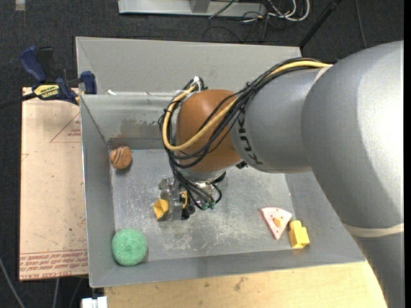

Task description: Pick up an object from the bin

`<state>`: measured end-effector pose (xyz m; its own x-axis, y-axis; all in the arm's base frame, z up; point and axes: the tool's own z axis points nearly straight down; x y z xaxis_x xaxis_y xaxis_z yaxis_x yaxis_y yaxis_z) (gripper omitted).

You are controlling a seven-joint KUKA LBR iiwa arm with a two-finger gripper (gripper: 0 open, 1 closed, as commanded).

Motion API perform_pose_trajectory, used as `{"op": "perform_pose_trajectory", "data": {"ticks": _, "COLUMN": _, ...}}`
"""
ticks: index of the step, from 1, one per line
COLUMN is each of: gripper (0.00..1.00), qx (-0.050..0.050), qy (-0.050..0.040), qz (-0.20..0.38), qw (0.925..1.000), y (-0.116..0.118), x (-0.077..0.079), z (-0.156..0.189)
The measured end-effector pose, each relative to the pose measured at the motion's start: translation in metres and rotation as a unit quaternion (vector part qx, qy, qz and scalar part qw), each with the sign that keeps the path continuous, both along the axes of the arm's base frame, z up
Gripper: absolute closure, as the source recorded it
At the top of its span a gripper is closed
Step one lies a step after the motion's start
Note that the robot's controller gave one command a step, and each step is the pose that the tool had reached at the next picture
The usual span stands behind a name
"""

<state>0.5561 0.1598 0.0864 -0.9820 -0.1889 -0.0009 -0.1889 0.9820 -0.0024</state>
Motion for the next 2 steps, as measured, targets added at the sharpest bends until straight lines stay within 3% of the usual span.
{"op": "perform_pose_trajectory", "data": {"ticks": 1, "gripper": 1.0, "qx": 0.002, "qy": -0.0012, "qz": 0.008, "qw": 1.0, "y": 0.024, "x": 0.021, "z": -0.014}}
{"op": "perform_pose_trajectory", "data": {"ticks": 2, "gripper": 1.0, "qx": 0.001, "qy": 0.005, "qz": 0.01, "qw": 0.9999, "y": 0.014, "x": 0.011, "z": 0.021}}
